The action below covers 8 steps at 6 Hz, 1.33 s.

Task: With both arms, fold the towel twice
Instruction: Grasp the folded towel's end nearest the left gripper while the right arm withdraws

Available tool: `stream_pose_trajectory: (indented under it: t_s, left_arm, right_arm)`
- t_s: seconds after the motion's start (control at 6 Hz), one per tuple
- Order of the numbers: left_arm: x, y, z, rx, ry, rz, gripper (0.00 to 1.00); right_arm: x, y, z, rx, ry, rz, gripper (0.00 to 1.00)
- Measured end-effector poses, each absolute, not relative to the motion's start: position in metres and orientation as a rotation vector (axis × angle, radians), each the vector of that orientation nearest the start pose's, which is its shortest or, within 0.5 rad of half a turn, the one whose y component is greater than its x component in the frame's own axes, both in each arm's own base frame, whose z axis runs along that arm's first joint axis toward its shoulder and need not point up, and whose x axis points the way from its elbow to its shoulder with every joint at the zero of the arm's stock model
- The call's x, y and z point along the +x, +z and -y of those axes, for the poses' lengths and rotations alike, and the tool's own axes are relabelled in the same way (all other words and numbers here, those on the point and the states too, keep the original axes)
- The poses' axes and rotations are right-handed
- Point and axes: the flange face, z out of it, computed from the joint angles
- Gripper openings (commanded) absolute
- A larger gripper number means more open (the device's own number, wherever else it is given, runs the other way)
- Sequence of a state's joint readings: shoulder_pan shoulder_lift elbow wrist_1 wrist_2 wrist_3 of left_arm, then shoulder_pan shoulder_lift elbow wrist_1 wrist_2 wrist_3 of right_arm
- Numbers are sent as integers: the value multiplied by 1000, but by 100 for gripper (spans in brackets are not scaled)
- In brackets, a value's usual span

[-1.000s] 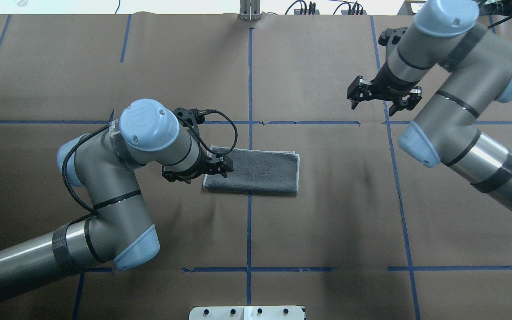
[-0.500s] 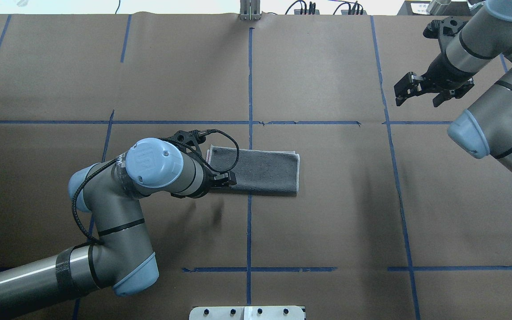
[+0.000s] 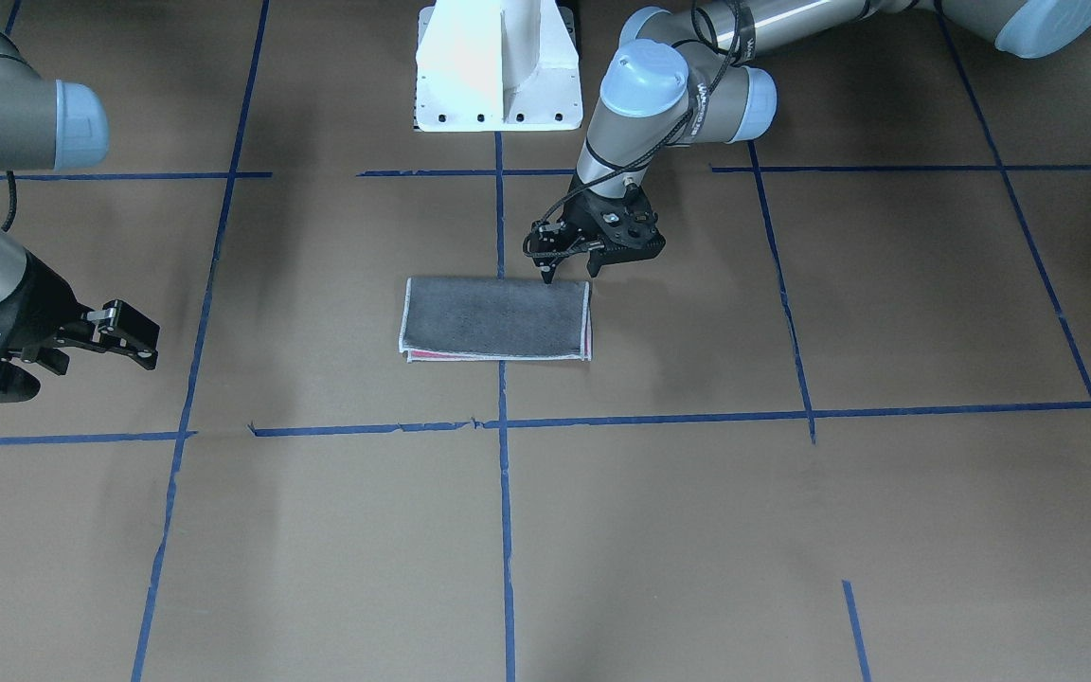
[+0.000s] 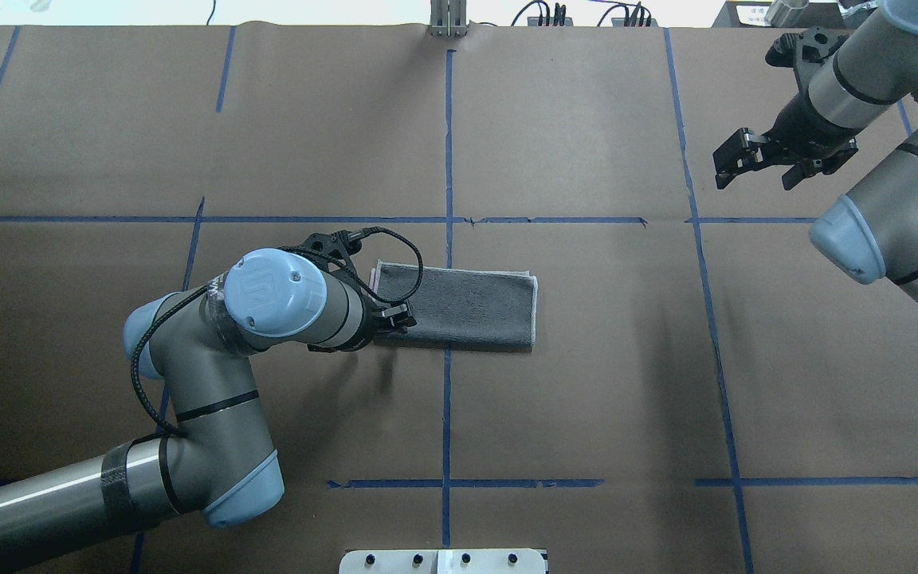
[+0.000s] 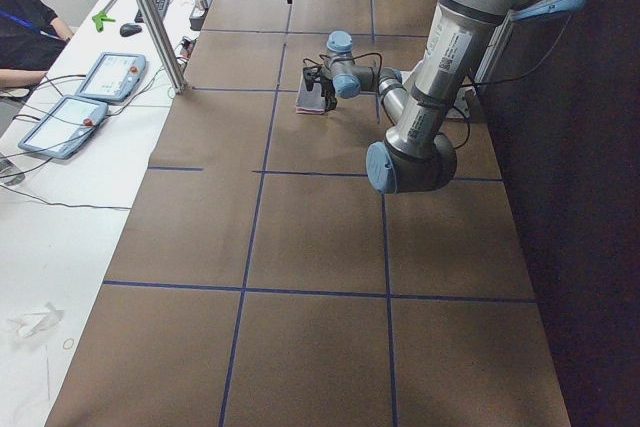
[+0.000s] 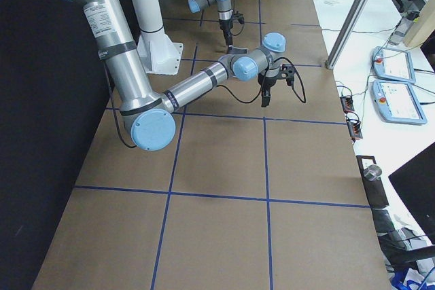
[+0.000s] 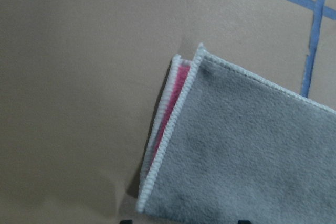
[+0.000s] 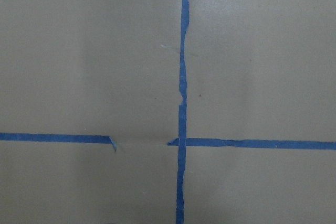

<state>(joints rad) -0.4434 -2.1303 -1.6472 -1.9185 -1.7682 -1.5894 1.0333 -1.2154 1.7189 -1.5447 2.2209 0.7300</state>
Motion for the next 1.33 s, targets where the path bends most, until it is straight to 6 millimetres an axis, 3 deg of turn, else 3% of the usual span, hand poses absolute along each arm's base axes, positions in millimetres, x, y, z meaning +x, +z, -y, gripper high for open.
stream_pose_trajectory:
  t_s: [0.33,0.5,0.83,1.0,1.33]
  left_arm:
    - [566,270,399,29,-337,-980,63]
    - [567,275,402,27,-341,-972,51]
    - [568,276,403,26,-343,-968,7]
    - [568,276,404,27,-342,-969,0]
    - [568,268,407,31,-340,-975,0]
  right_arm:
    - [-253,390,567,39,10,811,100]
    - [-253,389,567,41,9,811,100]
    - [-252,387,565,45,10,811,100]
    - [-251,387,565,47,10,811,100]
    - [-251,388,564,46,13,809,100]
